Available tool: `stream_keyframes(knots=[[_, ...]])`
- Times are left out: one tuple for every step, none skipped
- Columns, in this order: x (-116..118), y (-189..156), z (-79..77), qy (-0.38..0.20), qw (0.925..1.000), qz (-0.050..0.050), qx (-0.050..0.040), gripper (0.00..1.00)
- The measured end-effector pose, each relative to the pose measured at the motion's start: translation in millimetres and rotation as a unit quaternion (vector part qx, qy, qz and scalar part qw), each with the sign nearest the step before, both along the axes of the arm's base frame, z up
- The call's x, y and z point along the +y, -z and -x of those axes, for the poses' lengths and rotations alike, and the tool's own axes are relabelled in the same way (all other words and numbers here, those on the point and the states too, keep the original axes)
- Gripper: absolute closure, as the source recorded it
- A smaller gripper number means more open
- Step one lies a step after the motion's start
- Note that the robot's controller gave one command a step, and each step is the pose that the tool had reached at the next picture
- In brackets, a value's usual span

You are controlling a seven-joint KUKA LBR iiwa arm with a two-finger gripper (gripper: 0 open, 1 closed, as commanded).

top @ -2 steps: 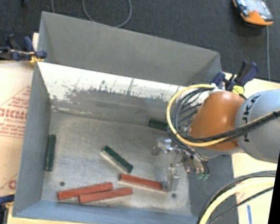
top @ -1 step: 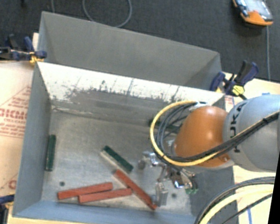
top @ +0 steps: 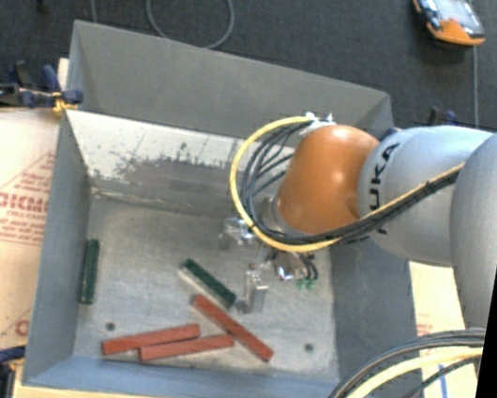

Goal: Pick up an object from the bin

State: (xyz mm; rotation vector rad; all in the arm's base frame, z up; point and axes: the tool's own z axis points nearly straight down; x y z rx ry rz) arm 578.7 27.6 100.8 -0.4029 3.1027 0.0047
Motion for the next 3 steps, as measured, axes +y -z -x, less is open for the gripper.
stream_keyframes(knots=[[49,28,44.9,-0.065,0.9979,0.002,0.0060,0.00],[48,26,42.8,-0.065,0.9979,0.003,0.0033,1.00],[46,-121,36.1,-0.060,0.9982,0.003,0.0003,1.00]])
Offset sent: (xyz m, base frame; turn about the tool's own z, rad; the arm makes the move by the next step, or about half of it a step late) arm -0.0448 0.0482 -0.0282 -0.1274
